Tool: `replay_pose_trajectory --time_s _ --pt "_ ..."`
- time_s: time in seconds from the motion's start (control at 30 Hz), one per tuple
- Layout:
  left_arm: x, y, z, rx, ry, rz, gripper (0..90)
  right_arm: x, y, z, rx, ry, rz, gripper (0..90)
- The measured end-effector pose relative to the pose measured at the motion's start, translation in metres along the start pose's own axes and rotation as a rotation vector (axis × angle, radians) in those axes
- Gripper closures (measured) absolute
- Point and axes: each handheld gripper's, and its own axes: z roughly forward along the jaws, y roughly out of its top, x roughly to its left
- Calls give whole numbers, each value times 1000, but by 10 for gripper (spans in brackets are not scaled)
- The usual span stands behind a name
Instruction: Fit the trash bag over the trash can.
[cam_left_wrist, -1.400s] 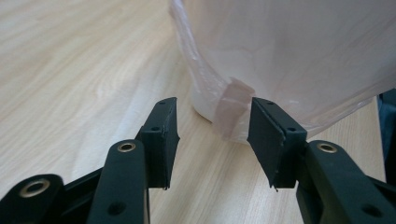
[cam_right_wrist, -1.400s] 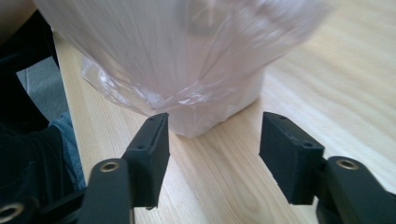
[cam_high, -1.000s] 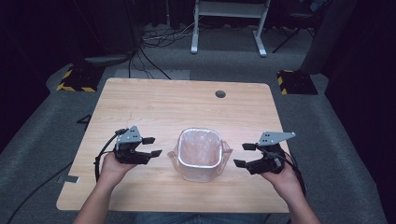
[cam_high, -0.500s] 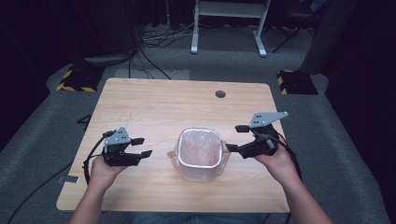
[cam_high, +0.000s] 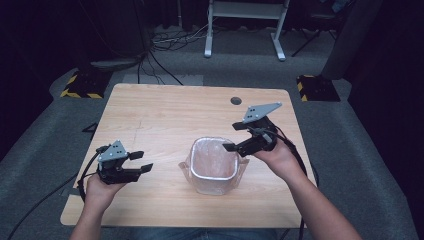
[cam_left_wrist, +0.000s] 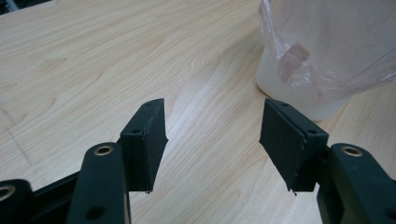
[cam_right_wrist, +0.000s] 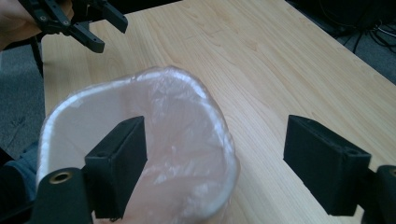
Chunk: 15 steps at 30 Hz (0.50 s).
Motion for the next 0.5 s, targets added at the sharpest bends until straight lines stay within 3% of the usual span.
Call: replay_pose_trajectory --time_s 0.33,0.5 --pt "0 -10 -8 -4 20 -27 407 5 26 51 113 19 -84 215" --pt "1 -12 -9 2 23 -16 406 1 30 73 180 24 -96 215"
